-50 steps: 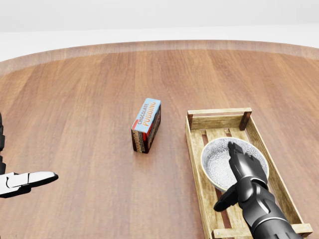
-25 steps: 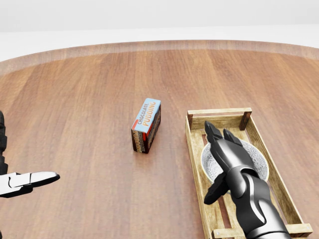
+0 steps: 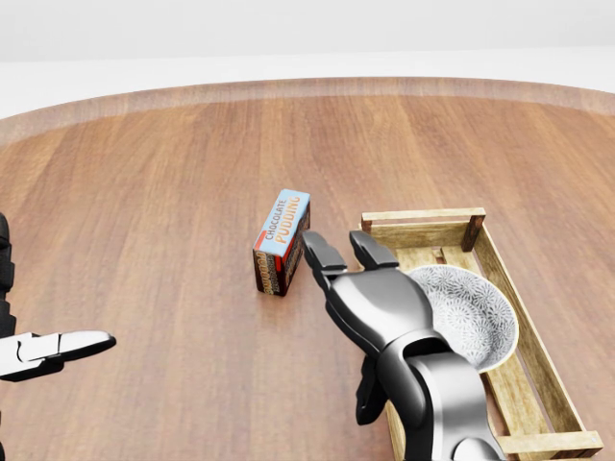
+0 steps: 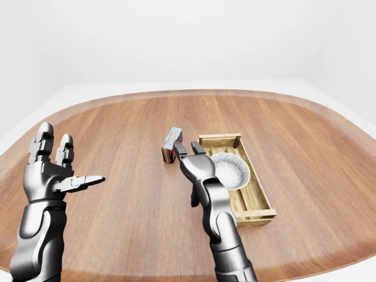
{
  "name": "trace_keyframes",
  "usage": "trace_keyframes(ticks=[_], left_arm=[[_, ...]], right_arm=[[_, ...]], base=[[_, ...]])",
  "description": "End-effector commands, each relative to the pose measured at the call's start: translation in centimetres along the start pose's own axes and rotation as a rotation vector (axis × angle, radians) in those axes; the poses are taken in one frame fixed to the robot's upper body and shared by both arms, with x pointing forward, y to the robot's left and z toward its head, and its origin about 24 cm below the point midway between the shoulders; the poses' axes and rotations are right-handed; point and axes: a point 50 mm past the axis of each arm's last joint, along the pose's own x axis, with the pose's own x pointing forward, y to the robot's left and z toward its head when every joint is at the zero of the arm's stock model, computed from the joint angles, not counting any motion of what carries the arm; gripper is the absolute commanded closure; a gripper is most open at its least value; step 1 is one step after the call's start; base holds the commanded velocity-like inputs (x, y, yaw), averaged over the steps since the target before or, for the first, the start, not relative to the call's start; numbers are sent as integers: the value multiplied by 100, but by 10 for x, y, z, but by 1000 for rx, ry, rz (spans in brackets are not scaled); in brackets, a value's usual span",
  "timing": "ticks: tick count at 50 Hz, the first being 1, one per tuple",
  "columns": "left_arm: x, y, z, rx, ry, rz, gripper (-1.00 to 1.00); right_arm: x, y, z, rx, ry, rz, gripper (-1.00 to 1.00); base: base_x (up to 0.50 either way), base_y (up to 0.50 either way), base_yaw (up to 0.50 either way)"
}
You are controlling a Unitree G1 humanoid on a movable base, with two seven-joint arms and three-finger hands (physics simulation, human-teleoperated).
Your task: Pick up the bowl on the left and put it in the tray.
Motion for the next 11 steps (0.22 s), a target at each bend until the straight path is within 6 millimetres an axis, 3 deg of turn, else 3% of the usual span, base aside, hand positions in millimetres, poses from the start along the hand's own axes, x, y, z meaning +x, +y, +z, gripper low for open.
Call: trace_keyframes(ticks=[1, 11], left_arm=[[-1, -1, 1, 1, -2, -5, -100], [-1, -1, 3, 0, -12, -5, -100]], right_arm=[[-27, -22, 30, -79, -8, -62, -100], [-58, -53, 62, -113, -42, -271, -100]], base=[[0, 0, 0], [0, 0, 0]])
